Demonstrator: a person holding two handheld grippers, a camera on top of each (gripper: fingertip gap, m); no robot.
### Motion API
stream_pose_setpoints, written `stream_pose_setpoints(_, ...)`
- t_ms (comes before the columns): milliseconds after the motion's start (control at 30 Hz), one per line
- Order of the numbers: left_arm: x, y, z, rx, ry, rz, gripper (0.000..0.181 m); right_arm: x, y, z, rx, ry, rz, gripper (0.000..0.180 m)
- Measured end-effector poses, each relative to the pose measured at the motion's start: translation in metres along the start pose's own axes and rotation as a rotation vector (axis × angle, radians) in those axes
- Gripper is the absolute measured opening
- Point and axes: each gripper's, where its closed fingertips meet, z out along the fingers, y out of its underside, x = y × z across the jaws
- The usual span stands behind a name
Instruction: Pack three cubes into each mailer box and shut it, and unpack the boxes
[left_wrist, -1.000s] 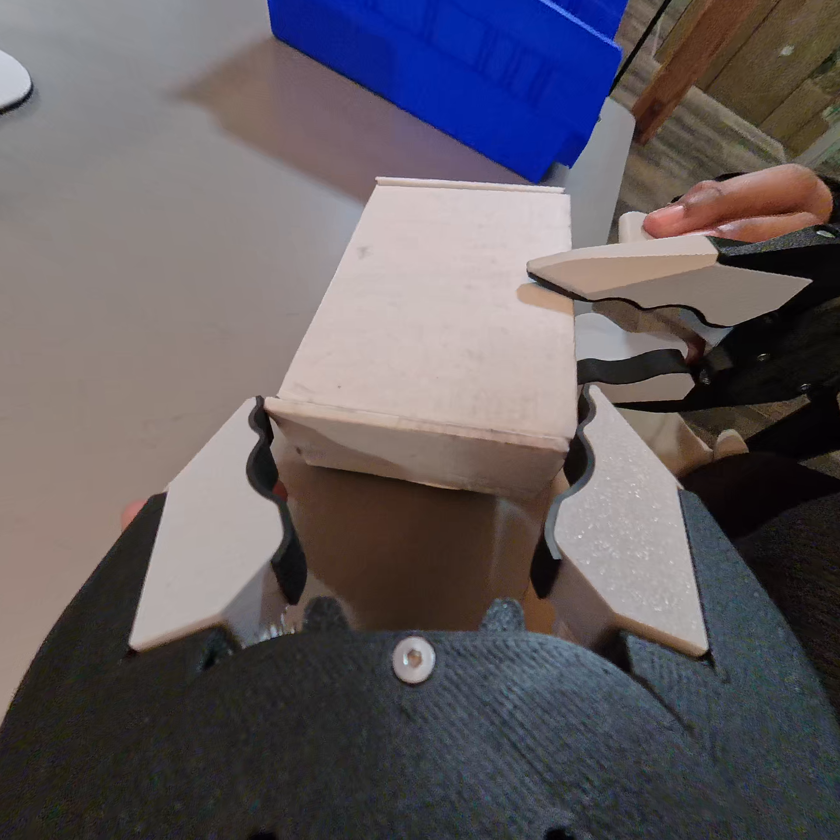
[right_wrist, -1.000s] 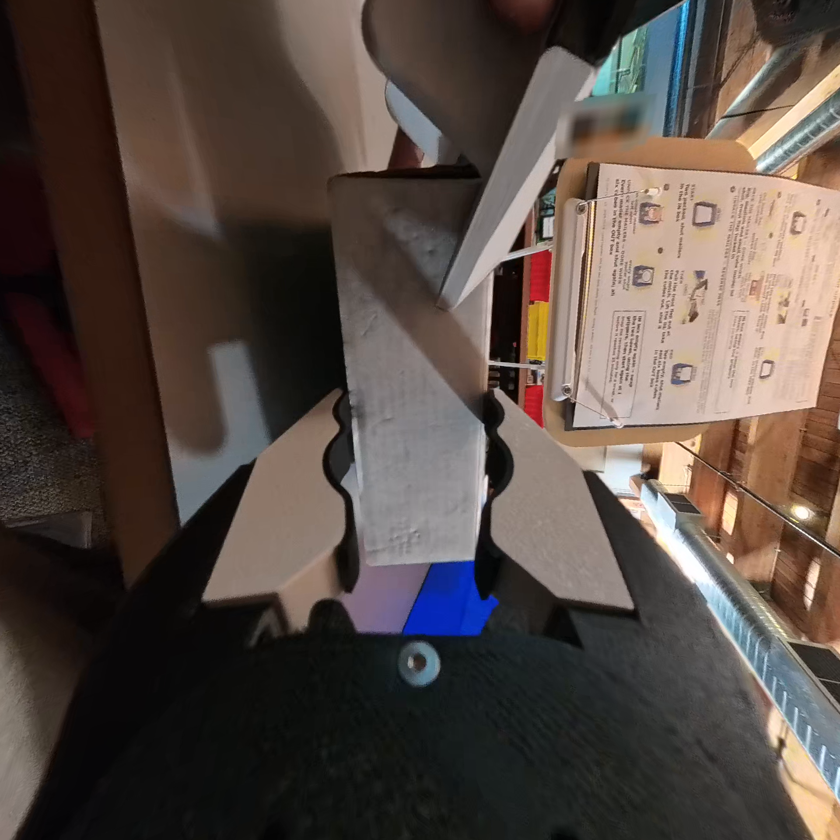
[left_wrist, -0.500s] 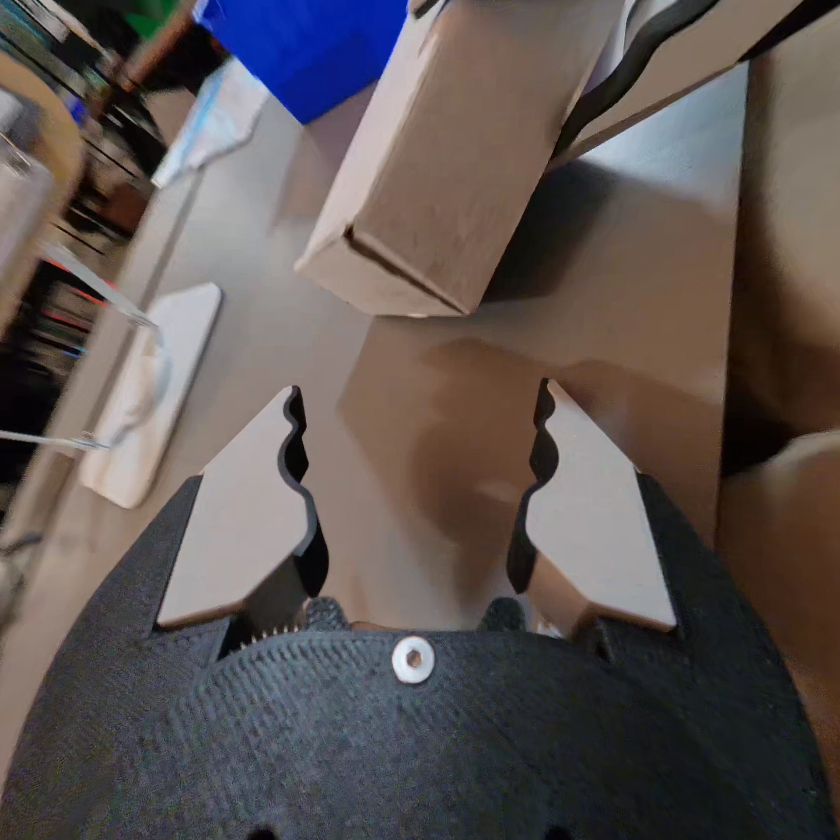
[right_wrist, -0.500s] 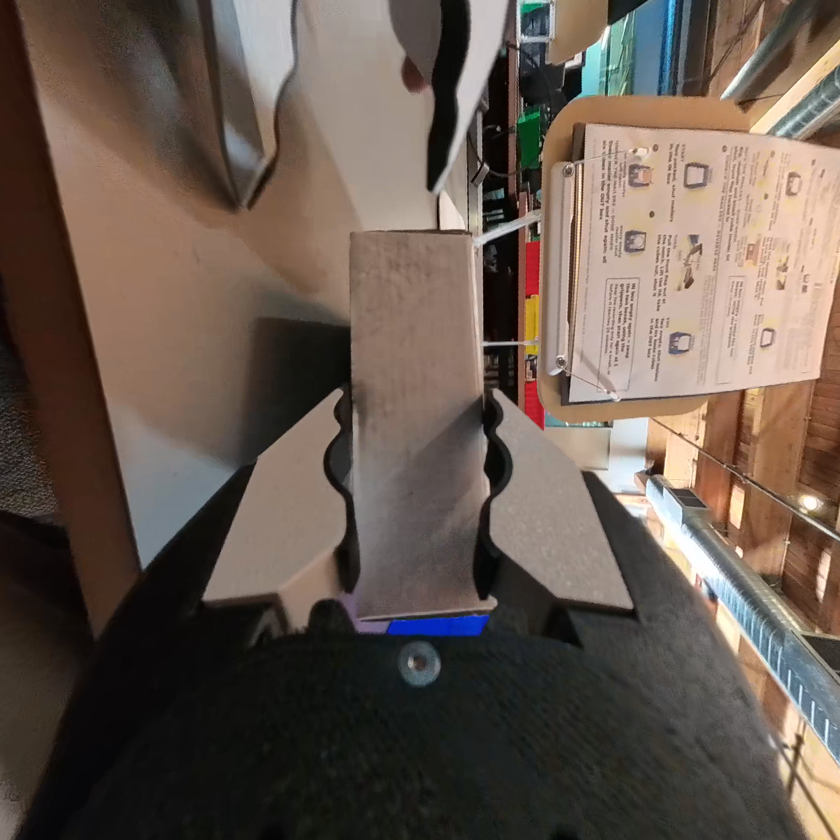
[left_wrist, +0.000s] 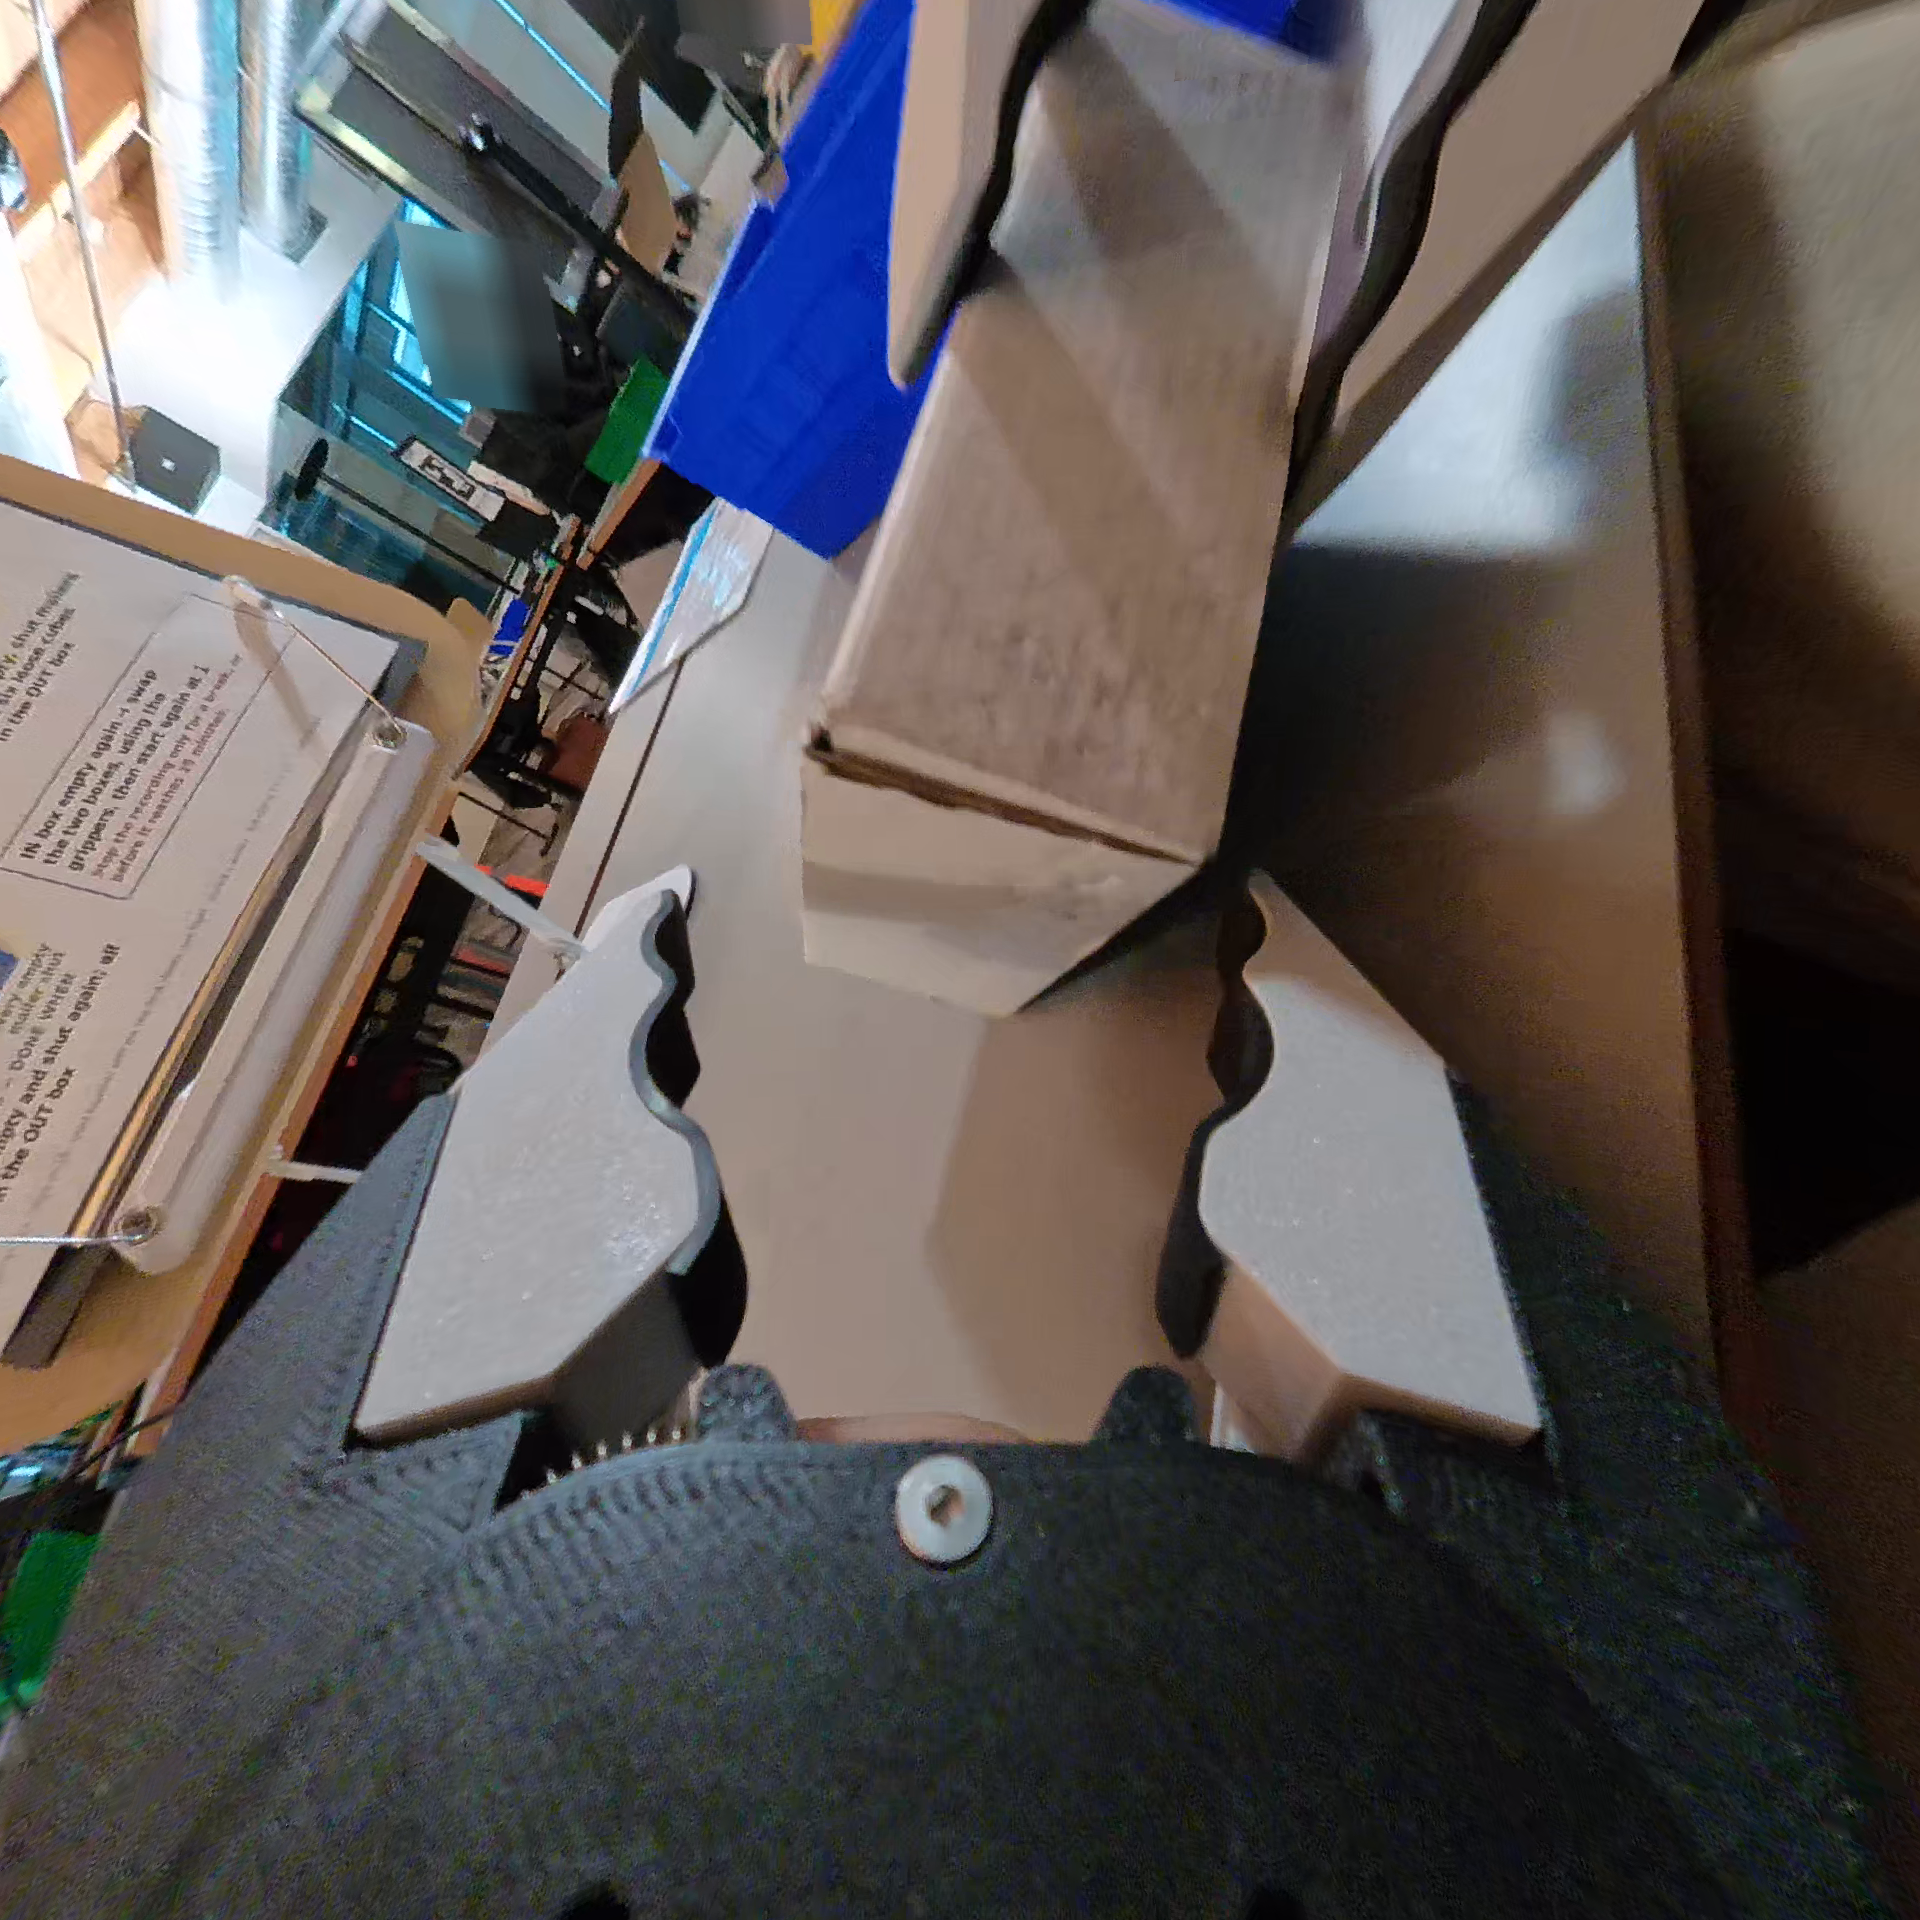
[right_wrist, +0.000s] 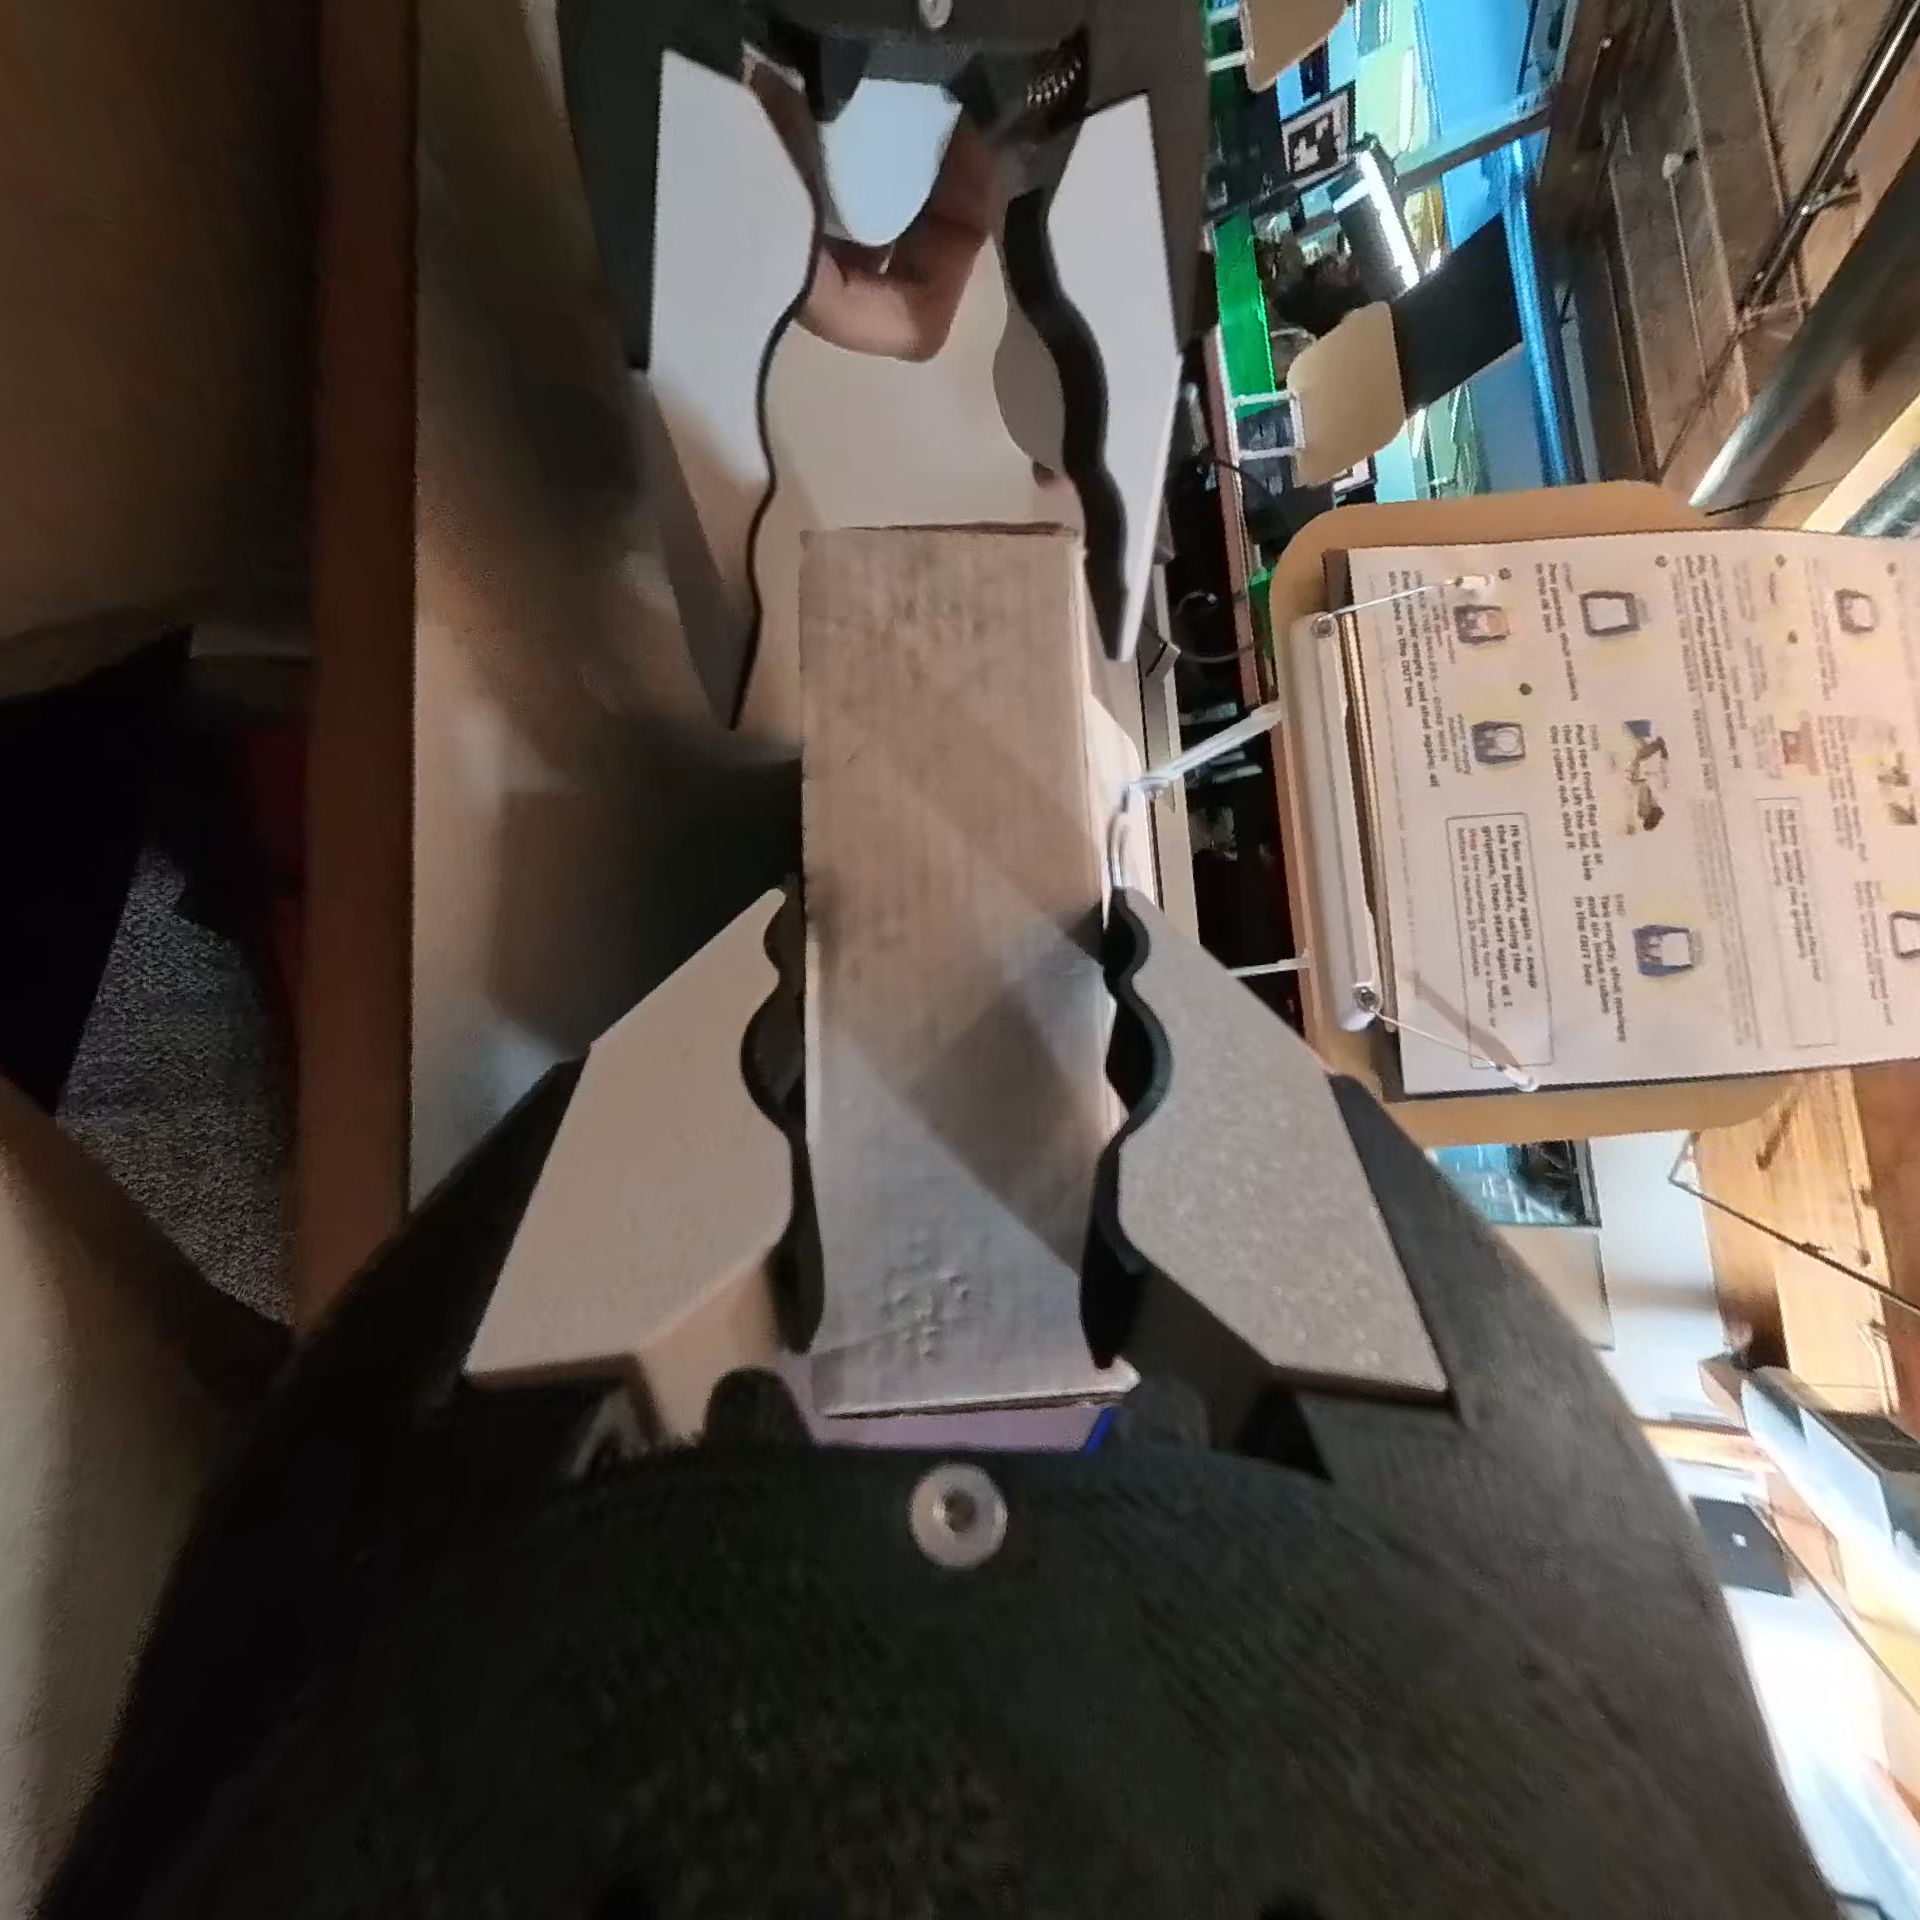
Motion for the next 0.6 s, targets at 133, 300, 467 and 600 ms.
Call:
stream_pose_setpoints(133,-0.003,-0.02,-0.005,0.089,-0.025,-0.014,0.089,0.001,-0.005,-0.001,0.045,-0.006,0.02,0.057)
stream_pose_setpoints(300,0.0,-0.03,-0.007,0.14,-0.052,0.064,0.071,0.005,-0.008,-0.004,0.084,0.0,0.069,0.057)
stream_pose_setpoints(467,-0.004,-0.025,-0.005,0.11,-0.007,-0.047,0.068,0.015,-0.009,-0.005,0.084,0.073,0.09,0.056)
stream_pose_setpoints(600,-0.009,-0.024,-0.005,0.105,0.005,-0.123,0.067,0.021,-0.01,-0.008,0.061,0.128,0.012,0.054)
